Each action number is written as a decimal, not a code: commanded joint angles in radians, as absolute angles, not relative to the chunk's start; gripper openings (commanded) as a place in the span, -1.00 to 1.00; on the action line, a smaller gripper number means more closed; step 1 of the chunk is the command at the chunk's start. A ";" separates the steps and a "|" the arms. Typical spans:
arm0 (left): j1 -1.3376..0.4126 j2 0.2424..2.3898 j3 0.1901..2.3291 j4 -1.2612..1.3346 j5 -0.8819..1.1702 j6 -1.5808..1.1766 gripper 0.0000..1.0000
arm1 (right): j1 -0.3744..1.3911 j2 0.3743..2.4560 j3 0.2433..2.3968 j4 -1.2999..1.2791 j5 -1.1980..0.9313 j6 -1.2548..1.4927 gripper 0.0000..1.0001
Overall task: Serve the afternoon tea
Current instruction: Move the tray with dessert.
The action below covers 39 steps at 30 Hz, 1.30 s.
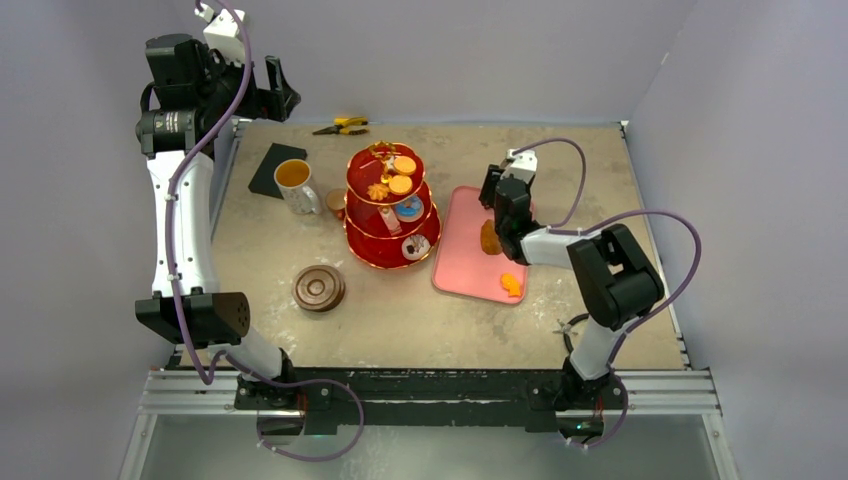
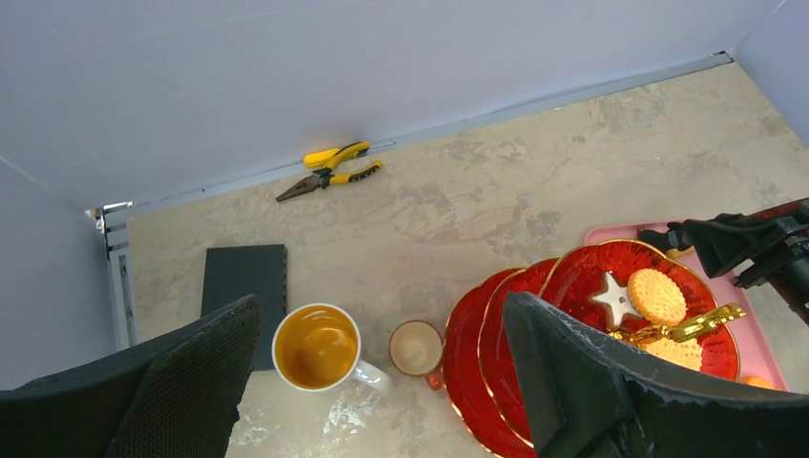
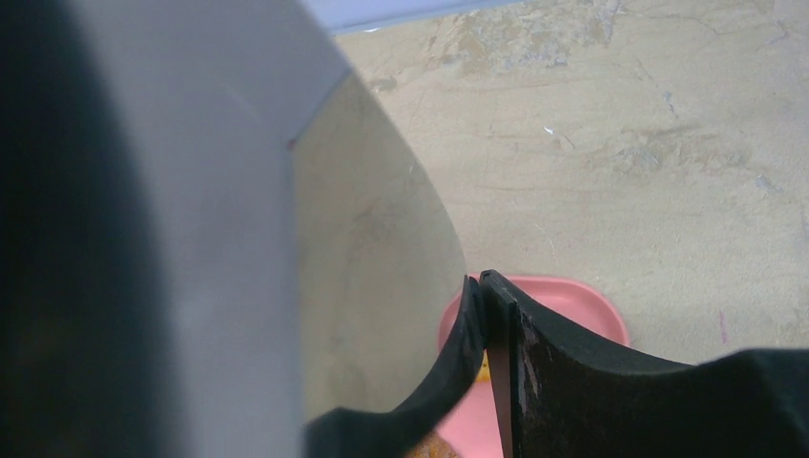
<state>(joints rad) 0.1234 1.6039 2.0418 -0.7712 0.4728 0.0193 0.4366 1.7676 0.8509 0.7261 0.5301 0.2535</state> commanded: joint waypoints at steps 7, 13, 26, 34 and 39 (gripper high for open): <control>0.132 1.598 2.074 -0.746 0.483 0.018 0.95 | 0.438 1.755 0.947 0.743 0.499 0.221 0.18; 0.132 1.595 2.074 -0.751 0.475 0.029 0.95 | 0.439 1.795 0.963 0.747 0.481 0.215 0.18; 0.136 1.598 2.074 -0.752 0.474 0.030 0.94 | 0.437 1.795 0.881 0.781 0.500 0.231 0.18; 0.137 1.597 2.070 -0.750 0.479 0.024 0.94 | 0.488 1.748 0.815 0.776 0.508 0.254 0.16; 0.139 1.593 2.064 -0.749 0.479 0.023 0.94 | 0.531 1.729 0.805 0.760 0.522 0.258 0.16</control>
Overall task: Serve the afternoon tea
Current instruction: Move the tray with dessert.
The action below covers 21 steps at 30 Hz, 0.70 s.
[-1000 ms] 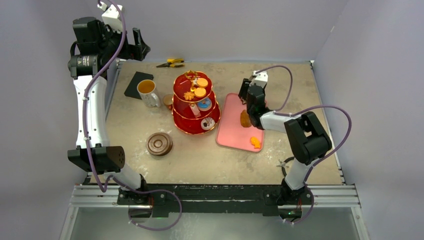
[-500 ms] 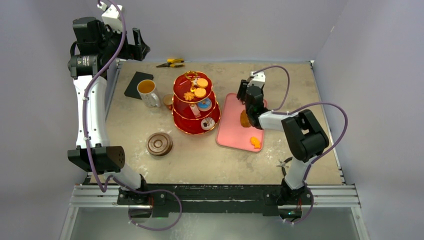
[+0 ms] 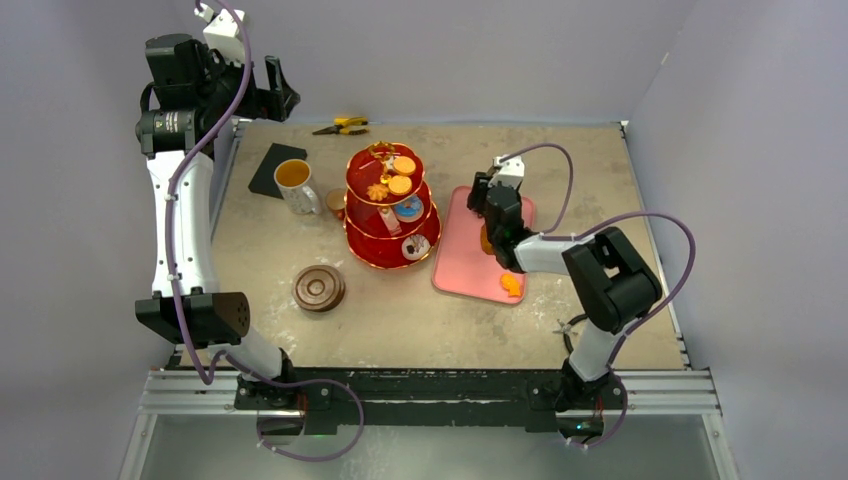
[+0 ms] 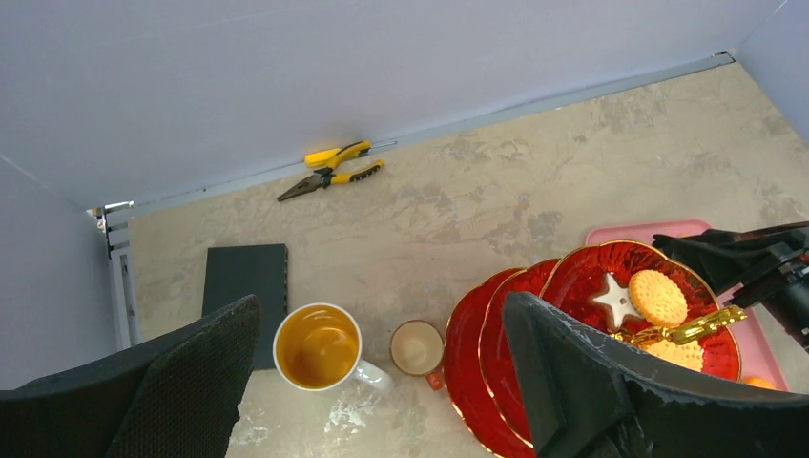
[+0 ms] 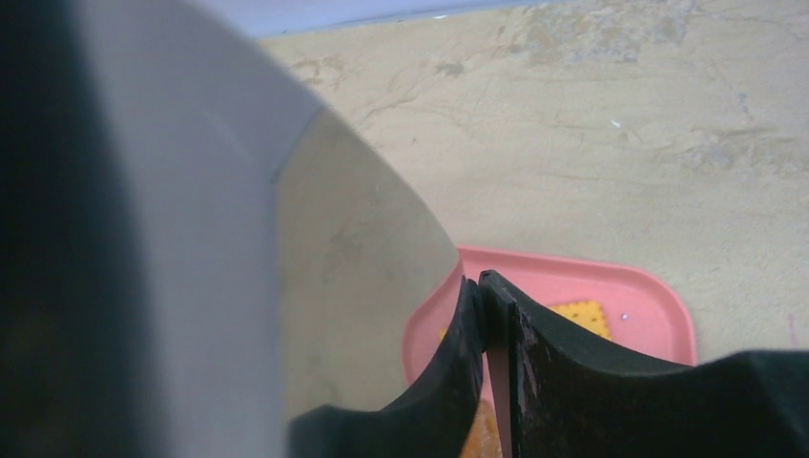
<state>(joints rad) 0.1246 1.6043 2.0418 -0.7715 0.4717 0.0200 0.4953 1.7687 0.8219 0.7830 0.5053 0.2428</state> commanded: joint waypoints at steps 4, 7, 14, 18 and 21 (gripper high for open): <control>0.140 1.592 2.056 -0.747 0.482 0.022 0.94 | 0.540 1.723 0.813 0.724 0.520 0.269 0.17; 0.141 1.589 2.052 -0.744 0.484 0.021 0.93 | 0.538 1.709 0.818 0.717 0.514 0.244 0.19; 0.142 1.589 2.051 -0.746 0.485 0.022 0.93 | 0.538 1.692 0.816 0.697 0.514 0.246 0.23; 0.142 1.588 2.052 -0.747 0.484 0.026 0.93 | 0.537 1.688 0.802 0.685 0.531 0.252 0.26; 0.144 1.588 2.053 -0.747 0.485 0.024 0.93 | 0.538 1.684 0.804 0.675 0.556 0.245 0.27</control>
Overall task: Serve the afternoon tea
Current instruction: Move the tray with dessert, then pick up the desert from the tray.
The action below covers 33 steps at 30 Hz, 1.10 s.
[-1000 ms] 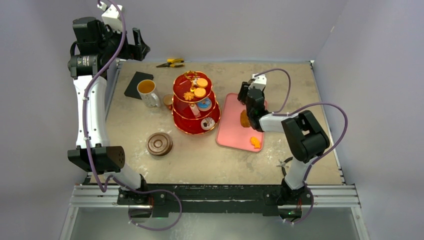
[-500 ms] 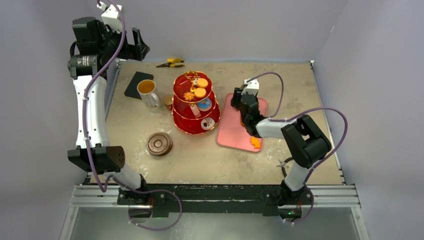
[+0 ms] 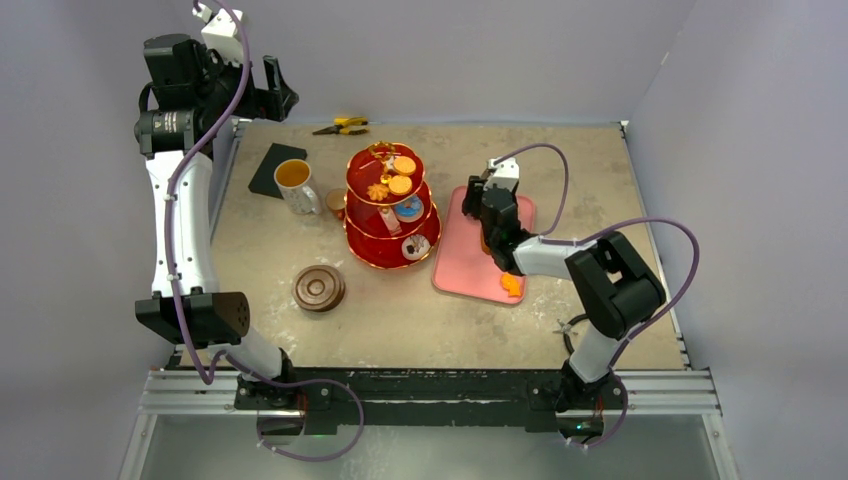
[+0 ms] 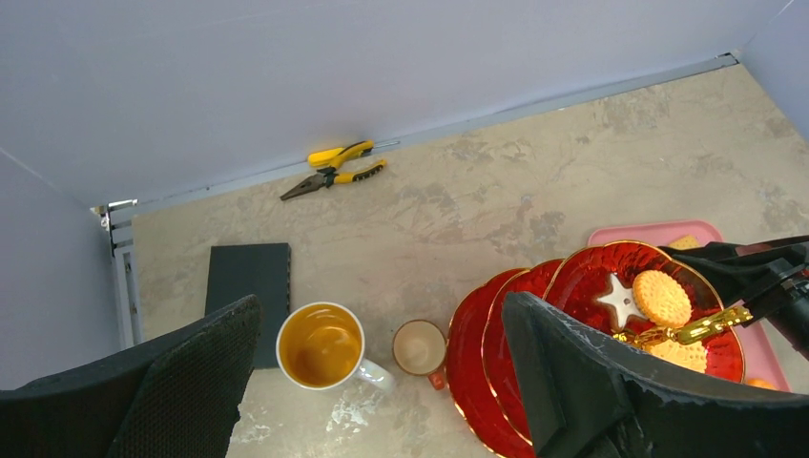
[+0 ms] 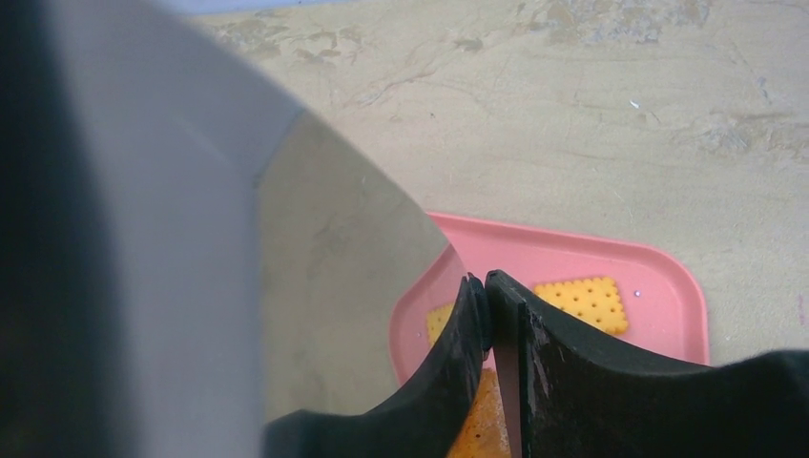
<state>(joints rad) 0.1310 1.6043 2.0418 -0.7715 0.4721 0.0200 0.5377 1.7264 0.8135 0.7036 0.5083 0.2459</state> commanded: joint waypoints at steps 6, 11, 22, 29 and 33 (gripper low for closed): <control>0.145 1.586 2.052 -0.750 0.486 0.023 0.93 | 0.538 1.647 0.824 0.651 0.549 0.220 0.28; 0.145 1.586 2.052 -0.747 0.489 0.022 0.93 | 0.537 1.618 0.842 0.647 0.531 0.209 0.29; 0.151 1.582 2.058 -0.755 0.495 0.033 0.93 | 0.528 1.688 0.825 0.652 0.505 0.254 0.30; 0.153 1.585 2.064 -0.758 0.501 0.031 0.93 | 0.520 1.722 0.817 0.651 0.500 0.267 0.30; 0.153 1.586 2.069 -0.756 0.502 0.029 0.93 | 0.519 1.715 0.804 0.655 0.498 0.269 0.19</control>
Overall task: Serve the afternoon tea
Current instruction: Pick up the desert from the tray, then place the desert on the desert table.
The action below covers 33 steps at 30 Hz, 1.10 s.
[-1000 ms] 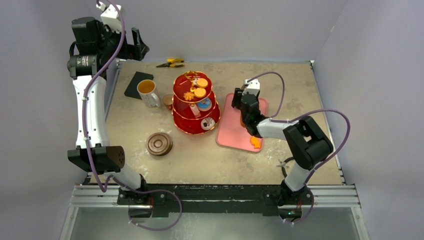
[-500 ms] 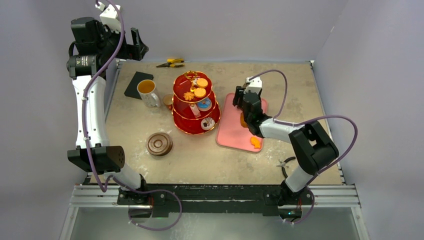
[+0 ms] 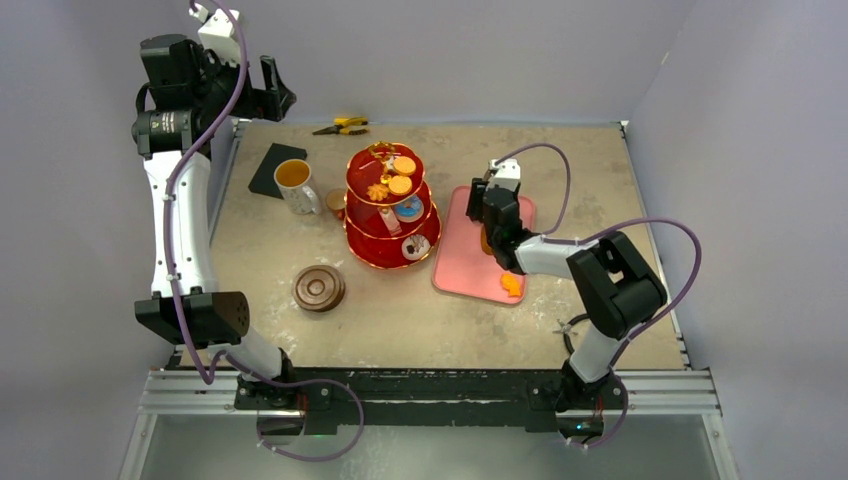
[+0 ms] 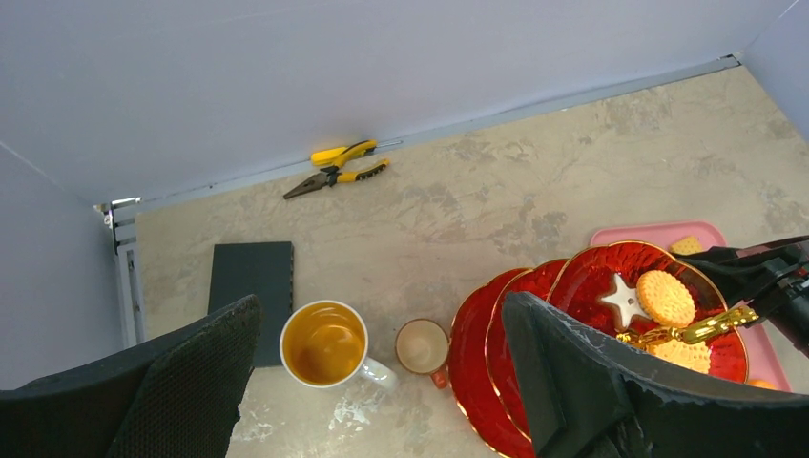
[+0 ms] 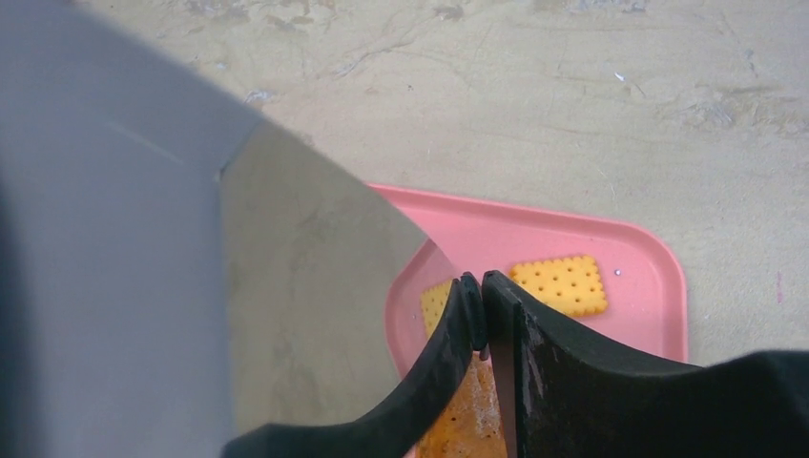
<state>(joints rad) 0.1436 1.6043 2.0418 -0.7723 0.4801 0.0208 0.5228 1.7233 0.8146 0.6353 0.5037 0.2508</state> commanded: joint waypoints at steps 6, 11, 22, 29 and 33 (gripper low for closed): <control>0.152 1.586 2.070 -0.757 0.502 0.025 0.93 | 0.520 1.667 0.792 0.691 0.518 0.237 -0.16; 0.154 1.585 2.069 -0.756 0.501 0.024 0.93 | 0.556 1.602 0.793 0.677 0.516 0.217 -0.26; 0.154 1.580 2.058 -0.751 0.508 0.020 0.93 | 0.707 1.393 0.824 0.573 0.521 0.248 -0.24; 0.154 1.576 2.056 -0.748 0.511 0.015 0.93 | 0.755 1.426 0.800 0.594 0.486 0.314 -0.22; 0.155 1.573 2.057 -0.748 0.508 0.015 0.93 | 0.755 1.480 0.810 0.640 0.459 0.325 -0.21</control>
